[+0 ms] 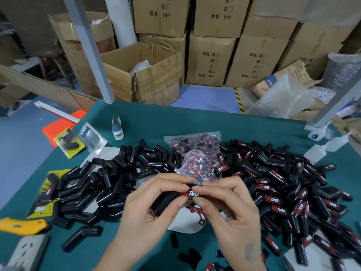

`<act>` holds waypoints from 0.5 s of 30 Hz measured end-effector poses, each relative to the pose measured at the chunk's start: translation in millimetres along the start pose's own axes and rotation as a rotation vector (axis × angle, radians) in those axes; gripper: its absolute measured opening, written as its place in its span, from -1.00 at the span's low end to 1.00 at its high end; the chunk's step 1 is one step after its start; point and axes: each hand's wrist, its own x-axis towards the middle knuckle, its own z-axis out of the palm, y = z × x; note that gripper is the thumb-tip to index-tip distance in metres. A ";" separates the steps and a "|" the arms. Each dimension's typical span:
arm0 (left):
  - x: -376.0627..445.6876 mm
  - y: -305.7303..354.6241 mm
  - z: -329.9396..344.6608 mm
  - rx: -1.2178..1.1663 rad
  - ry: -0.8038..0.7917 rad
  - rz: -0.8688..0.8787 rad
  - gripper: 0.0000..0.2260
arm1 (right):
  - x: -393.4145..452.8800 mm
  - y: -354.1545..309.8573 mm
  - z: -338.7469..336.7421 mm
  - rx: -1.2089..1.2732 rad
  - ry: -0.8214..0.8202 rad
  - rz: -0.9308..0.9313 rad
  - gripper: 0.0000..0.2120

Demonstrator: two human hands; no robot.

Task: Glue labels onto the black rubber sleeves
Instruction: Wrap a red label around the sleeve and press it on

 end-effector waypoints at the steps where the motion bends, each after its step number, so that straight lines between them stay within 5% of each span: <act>1: 0.5 0.5 -0.5 0.008 -0.002 0.009 -0.92 | -0.1 0.0 -0.1 -0.006 -0.001 0.001 -0.86; 11: 2.7 1.1 -2.4 0.059 -0.013 0.074 -0.88 | 0.0 -0.7 -0.9 -0.041 -0.019 -0.012 -0.86; 15: 3.0 -1.0 -1.4 0.058 0.004 0.144 -0.87 | 3.2 -3.2 -0.8 0.153 -0.016 0.161 -0.78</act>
